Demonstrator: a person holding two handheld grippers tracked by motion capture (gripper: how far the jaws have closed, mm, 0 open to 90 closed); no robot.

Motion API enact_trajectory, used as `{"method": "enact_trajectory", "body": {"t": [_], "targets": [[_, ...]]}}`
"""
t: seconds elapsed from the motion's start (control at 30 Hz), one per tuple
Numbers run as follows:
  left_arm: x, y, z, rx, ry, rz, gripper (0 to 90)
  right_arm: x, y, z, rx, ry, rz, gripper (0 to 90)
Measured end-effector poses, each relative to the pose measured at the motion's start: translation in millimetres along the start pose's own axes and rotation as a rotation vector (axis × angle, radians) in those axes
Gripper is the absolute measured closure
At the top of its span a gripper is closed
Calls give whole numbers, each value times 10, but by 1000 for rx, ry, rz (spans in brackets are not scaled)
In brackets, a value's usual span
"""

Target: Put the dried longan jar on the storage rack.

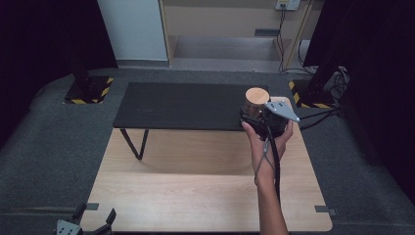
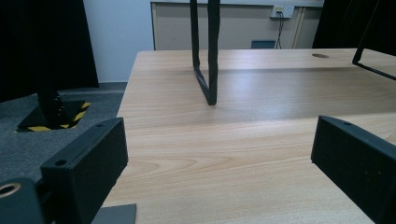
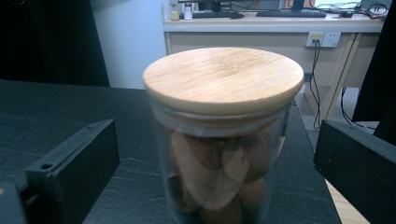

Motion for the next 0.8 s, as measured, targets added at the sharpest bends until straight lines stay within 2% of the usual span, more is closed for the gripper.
{"method": "enact_trajectory", "body": {"t": [0.23,0.47,0.53,0.57,0.6,0.63,0.8], "targets": [[5,-10,2,-5,-1,2,24,-37,141,40,-1,-2,-13,5],[13,-30,-13,-6,-7,6,24,-77,484,220,38,-23,-22,5],[13,-42,-13,-7,-7,9,24,-95,593,278,42,-24,-25,5],[13,-42,-13,-7,-7,9,24,-95,593,278,42,-24,-25,5],[15,-56,-13,-11,-9,12,24,-109,711,339,44,-26,-28,5],[15,-56,-13,-11,-9,12,24,-110,759,364,44,-28,-29,5],[30,-91,-19,-16,-12,22,24,-113,942,451,46,-29,-27,5]]}}
Point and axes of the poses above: each handheld gripper's, and its own axes: y roughly backward along the jaws, z roughly out of its underside, x roughly to its right, the point moved 2 cm from there along -y, roughly forward along the jaws, and after that the axes turned 15 degrees about x, right-handed, at the moved point
